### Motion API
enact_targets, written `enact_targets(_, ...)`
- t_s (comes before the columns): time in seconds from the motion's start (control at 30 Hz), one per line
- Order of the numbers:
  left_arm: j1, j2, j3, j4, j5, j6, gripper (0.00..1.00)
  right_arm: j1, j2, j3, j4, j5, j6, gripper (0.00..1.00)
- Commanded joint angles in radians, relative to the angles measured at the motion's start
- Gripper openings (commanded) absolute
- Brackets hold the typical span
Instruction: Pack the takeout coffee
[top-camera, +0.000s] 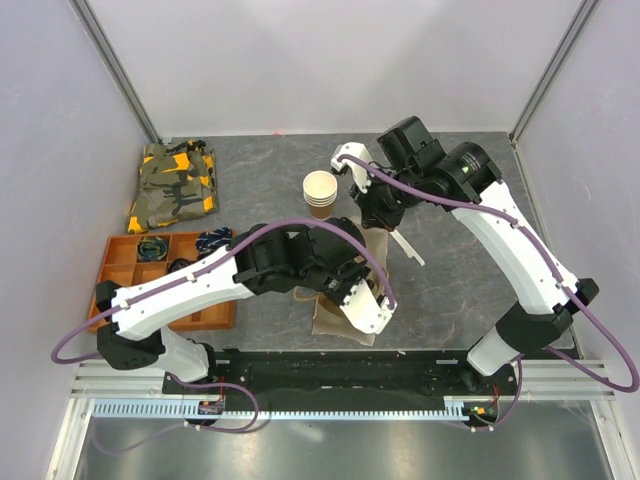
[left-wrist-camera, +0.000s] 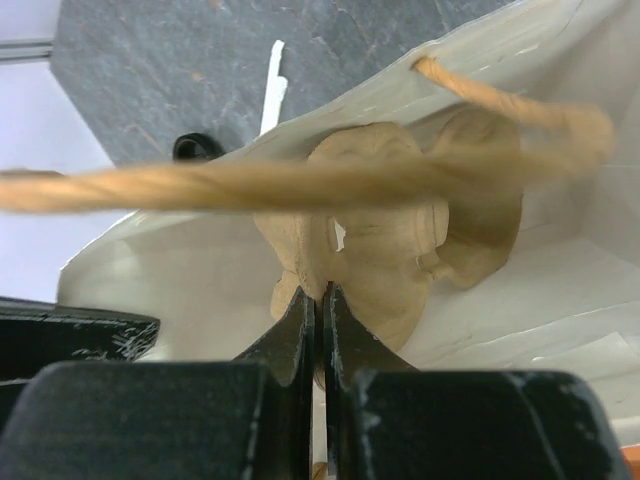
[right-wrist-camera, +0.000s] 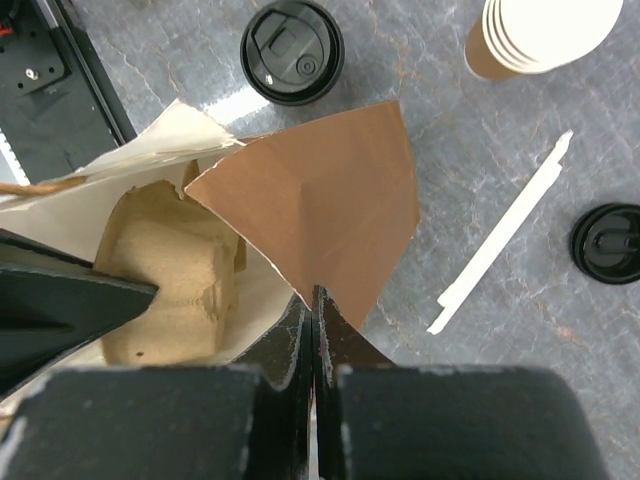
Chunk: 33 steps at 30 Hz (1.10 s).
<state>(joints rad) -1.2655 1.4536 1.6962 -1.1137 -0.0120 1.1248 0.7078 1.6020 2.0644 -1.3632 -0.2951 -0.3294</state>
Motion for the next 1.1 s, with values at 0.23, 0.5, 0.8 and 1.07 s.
enact_targets(0.23, -0.006, 0.047, 0.069, -0.067, 0.023, -0.186, 0.03, 0.002, -0.096, -0.069, -0.073, 0.017, 0.032, 0.0)
enact_targets(0.5, -0.005, 0.076, 0.034, -0.063, 0.046, -0.207, 0.04, 0.002, -0.091, -0.082, -0.08, -0.024, 0.033, 0.0)
enact_targets(0.8, 0.017, 0.09, -0.026, 0.023, 0.015, -0.178, 0.05, 0.004, -0.085, -0.099, -0.086, -0.067, 0.018, 0.0)
enact_targets(1.07, 0.051, 0.094, -0.067, 0.069, 0.021, -0.155, 0.11, 0.004, -0.076, -0.11, -0.091, -0.088, 0.013, 0.0)
